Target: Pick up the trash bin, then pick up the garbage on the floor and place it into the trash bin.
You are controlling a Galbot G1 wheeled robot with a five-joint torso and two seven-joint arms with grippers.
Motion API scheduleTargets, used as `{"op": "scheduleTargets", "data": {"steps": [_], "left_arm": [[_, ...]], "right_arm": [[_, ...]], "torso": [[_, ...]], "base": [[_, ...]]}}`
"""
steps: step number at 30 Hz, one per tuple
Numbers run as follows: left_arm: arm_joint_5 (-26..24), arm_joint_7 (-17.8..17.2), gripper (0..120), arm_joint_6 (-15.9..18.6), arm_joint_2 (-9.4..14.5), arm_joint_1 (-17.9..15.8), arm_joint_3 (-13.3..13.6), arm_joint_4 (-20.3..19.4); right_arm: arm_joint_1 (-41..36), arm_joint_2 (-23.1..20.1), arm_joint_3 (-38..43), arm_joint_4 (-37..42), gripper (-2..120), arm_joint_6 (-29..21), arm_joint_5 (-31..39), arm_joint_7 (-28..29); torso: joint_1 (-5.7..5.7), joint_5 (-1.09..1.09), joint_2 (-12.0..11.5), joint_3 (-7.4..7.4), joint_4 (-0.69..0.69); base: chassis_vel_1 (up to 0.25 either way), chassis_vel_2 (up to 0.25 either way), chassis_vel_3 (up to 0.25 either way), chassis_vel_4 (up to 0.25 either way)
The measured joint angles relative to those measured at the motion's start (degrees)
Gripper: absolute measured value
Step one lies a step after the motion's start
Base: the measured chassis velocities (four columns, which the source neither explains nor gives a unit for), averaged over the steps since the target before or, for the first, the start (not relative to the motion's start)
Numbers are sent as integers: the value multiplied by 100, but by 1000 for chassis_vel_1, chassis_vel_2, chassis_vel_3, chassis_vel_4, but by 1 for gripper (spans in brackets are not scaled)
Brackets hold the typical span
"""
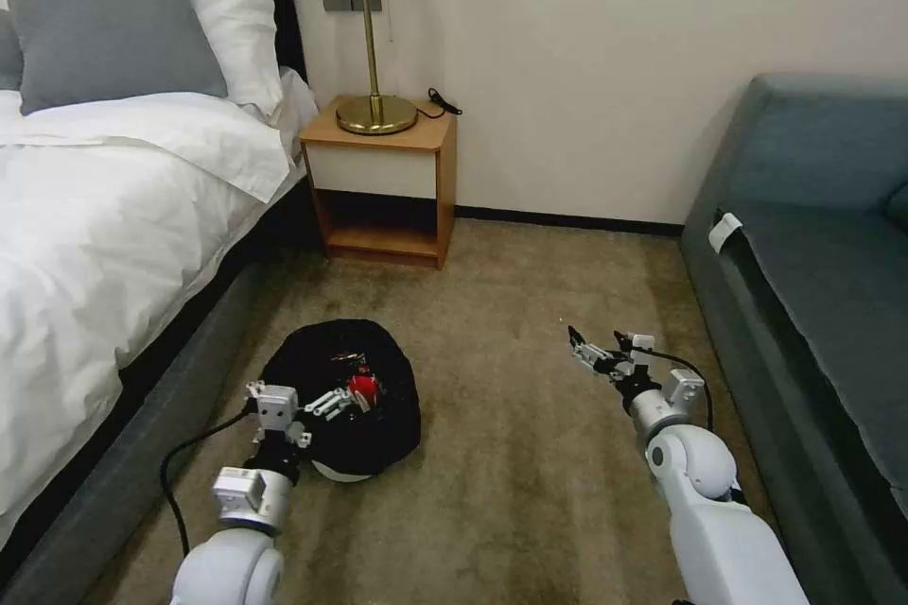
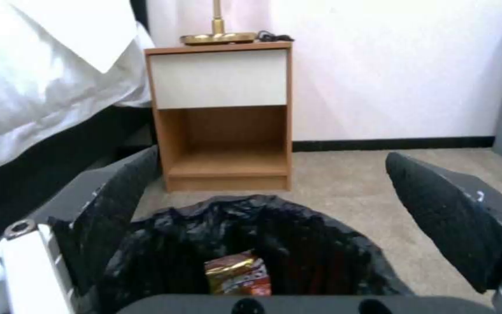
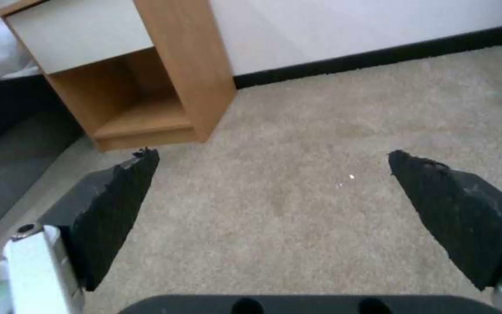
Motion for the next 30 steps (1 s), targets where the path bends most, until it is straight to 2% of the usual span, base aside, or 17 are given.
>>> {"op": "scheduleTargets", "data": {"steps": [11, 30], "left_arm": [[306, -65, 100, -48, -95, -50, 288, 87], [300, -103, 100, -17, -95, -60, 293, 101]], "right_arm": [[-101, 183, 88, -25, 100, 163, -61, 15], [-98, 193, 90, -38, 100, 154, -79, 26]], "torso": [[0, 0, 0, 0, 0], [0, 0, 0, 0, 0]], "base": [[0, 0, 0, 0], [0, 0, 0, 0]]}}
